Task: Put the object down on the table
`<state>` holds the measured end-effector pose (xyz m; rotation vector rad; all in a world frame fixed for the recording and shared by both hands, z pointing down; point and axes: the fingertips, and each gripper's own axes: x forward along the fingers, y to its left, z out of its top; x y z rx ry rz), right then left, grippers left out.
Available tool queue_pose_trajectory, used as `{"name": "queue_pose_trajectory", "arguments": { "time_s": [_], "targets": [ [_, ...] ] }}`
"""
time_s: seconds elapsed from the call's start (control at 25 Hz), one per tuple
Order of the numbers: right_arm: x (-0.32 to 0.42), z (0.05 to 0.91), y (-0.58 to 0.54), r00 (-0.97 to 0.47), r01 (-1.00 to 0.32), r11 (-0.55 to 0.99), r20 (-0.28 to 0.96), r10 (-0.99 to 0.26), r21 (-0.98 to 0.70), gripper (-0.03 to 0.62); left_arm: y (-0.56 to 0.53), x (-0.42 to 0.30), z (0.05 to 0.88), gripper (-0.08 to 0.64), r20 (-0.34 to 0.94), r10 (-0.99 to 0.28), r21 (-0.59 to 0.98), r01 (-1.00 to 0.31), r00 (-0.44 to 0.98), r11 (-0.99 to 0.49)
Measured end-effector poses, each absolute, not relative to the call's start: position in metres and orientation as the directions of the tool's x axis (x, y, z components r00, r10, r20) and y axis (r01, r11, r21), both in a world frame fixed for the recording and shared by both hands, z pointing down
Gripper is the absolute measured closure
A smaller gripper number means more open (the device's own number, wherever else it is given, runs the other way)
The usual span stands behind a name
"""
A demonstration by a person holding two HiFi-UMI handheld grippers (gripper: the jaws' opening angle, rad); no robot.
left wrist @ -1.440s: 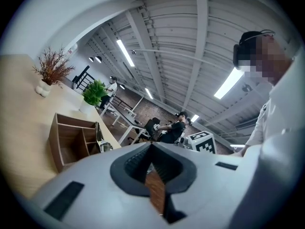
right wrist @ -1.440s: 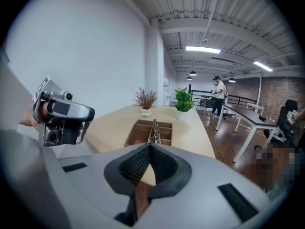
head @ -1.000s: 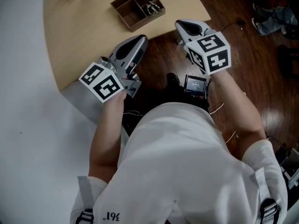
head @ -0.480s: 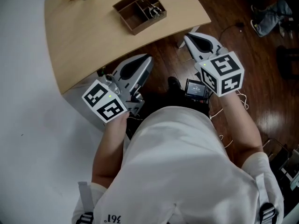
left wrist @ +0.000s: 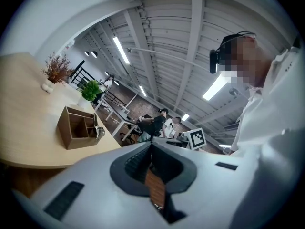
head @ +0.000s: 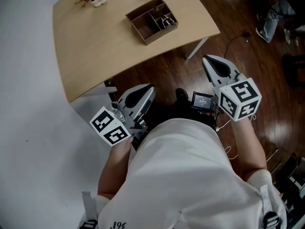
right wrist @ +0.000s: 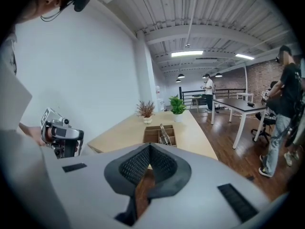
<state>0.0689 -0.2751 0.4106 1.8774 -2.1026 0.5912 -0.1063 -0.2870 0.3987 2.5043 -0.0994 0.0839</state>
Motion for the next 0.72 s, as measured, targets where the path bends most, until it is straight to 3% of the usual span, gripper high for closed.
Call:
{"name": "queue_pose_trajectory", "arguments": {
  "time_s": [0.72],
  "targets": [
    [0.040, 0.400, -0.270, -0.062, -0.997, 0.032, 0.456, -0.888, -0.071, 0.591, -0.306, -0.164, 0.410, 0.558, 0.046, -0.101, 0.623, -0.108, 0.994, -0.774]
  ]
}}
